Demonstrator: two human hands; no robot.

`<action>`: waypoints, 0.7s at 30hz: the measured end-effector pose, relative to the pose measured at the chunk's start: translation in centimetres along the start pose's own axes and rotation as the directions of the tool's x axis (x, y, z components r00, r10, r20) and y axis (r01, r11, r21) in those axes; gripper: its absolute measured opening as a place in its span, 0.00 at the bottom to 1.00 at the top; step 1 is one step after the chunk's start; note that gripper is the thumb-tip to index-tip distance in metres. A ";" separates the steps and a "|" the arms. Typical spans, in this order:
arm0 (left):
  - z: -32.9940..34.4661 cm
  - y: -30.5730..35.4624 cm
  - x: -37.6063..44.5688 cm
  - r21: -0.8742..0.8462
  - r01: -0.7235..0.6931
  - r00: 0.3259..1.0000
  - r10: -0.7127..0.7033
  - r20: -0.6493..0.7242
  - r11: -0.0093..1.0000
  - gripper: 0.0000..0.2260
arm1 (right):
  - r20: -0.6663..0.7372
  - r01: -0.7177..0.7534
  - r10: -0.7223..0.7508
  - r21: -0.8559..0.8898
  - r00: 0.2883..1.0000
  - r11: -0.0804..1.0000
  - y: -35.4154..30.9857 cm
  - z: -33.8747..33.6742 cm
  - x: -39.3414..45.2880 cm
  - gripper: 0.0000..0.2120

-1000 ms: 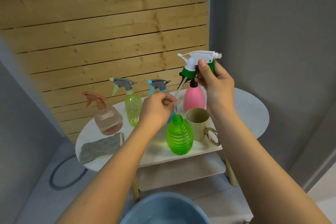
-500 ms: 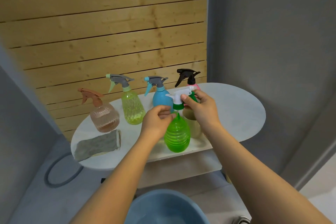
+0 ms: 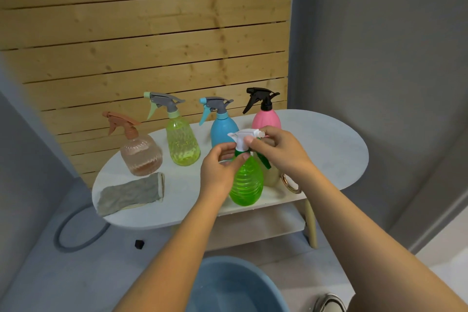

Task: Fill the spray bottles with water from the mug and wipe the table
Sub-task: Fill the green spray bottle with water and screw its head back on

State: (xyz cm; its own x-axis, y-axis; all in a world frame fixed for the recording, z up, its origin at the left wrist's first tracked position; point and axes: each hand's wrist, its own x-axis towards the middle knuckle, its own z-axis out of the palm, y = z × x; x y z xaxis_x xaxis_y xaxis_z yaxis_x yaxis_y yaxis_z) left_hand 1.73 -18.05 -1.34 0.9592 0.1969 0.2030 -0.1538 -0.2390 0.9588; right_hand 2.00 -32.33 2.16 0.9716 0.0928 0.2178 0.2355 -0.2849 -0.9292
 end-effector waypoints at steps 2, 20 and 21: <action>0.0 -0.4 0.0 -0.015 0.002 1.000 -0.002 0.007 1.000 0.12 | 0.035 -0.109 0.105 0.140 0.994 0.984 -0.3 -0.5 0.0 0.18; -0.1 -2.6 -1.4 -0.008 0.097 0.979 -0.094 0.183 0.995 0.11 | 0.091 -0.117 0.103 0.159 0.991 0.980 2.8 1.9 0.4 0.11; -0.1 -2.7 -1.5 -0.001 0.101 0.973 -0.098 0.209 0.995 0.15 | 0.046 -0.137 0.131 0.164 0.990 0.977 2.9 2.3 0.4 0.12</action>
State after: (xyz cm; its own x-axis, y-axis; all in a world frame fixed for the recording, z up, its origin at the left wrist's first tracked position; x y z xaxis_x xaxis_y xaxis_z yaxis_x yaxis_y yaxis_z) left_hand 0.67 -17.60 -4.22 0.9980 0.0165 0.0616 -0.0566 -0.2172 0.9745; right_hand 2.98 -30.90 -1.11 0.9919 0.0990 0.0801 0.0931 -0.1342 -0.9866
